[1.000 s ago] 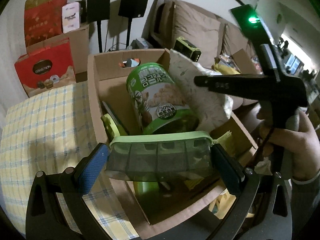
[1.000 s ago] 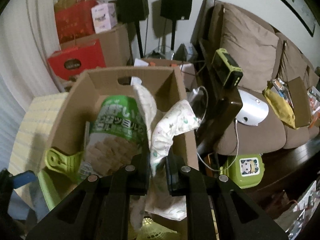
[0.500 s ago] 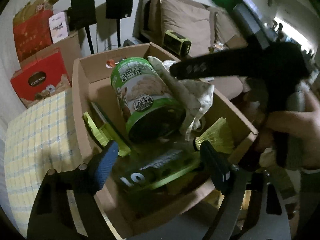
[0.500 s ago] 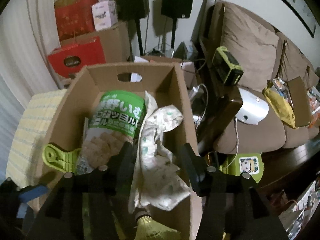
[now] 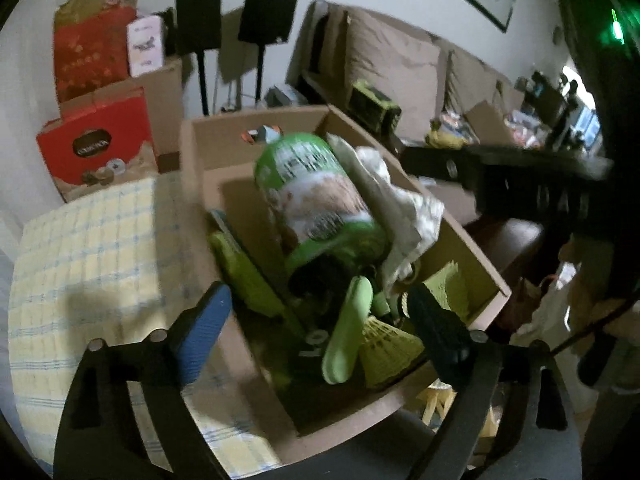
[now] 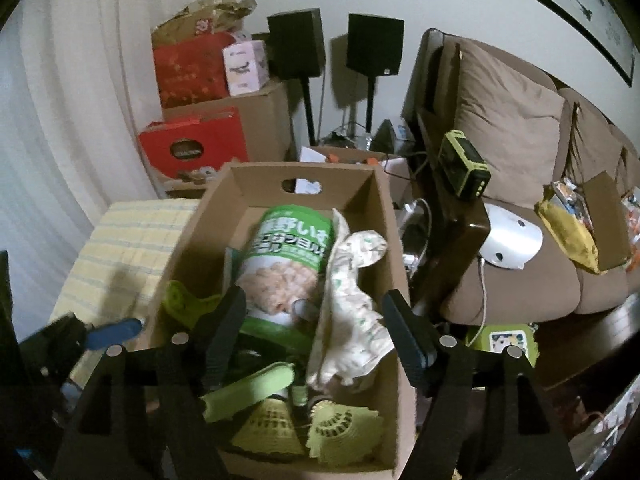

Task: Organize objects
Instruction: 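Lower the case and cloth into the box and open both grippers, then withdraw both tools from the box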

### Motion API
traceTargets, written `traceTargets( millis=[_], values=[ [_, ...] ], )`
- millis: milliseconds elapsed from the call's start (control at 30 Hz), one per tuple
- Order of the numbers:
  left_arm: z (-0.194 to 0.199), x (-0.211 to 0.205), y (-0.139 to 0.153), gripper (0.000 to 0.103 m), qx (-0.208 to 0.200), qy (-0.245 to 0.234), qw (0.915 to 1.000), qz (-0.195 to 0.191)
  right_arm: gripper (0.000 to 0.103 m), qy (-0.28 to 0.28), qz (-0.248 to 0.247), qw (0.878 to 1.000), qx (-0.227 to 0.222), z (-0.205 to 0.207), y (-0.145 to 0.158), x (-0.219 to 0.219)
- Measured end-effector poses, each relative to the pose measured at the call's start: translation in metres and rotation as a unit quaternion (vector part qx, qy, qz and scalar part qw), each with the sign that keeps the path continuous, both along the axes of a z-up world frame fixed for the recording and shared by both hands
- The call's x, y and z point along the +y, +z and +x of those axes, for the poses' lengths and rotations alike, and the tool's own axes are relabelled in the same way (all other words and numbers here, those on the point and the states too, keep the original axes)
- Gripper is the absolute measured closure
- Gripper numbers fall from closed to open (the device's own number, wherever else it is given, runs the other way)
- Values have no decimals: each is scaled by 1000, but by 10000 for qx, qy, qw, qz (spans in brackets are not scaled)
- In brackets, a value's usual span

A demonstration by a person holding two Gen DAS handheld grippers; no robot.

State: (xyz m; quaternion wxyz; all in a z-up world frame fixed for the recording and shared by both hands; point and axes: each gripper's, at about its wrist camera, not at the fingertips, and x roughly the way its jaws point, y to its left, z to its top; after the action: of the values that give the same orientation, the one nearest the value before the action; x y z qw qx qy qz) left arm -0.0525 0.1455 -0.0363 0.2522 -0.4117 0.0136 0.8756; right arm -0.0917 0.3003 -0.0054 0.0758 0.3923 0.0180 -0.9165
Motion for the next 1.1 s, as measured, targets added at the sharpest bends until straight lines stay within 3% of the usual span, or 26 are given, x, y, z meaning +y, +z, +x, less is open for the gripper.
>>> traceTargets(
  millis=[200, 467, 633, 833, 1100],
  values=[
    [-2, -32, 15, 4, 129, 367, 9991, 140, 23, 47, -88, 9999, 138, 12, -2, -10],
    [-1, -64, 17, 1, 139, 707, 9973, 167, 20, 108, -364, 9988, 299, 27, -5, -17],
    [9, -80, 22, 0, 255, 898, 9956, 35, 17, 128, -267, 9987, 414, 37, -6, -28],
    [21, -94, 27, 0, 323, 1102, 9934, -4, 0, 212, -286, 9979, 535, 51, -8, -37],
    [43, -106, 29, 0, 387, 1315, 9906, -20, 0, 216, -320, 9970, 673, 76, -9, -43]
  ],
)
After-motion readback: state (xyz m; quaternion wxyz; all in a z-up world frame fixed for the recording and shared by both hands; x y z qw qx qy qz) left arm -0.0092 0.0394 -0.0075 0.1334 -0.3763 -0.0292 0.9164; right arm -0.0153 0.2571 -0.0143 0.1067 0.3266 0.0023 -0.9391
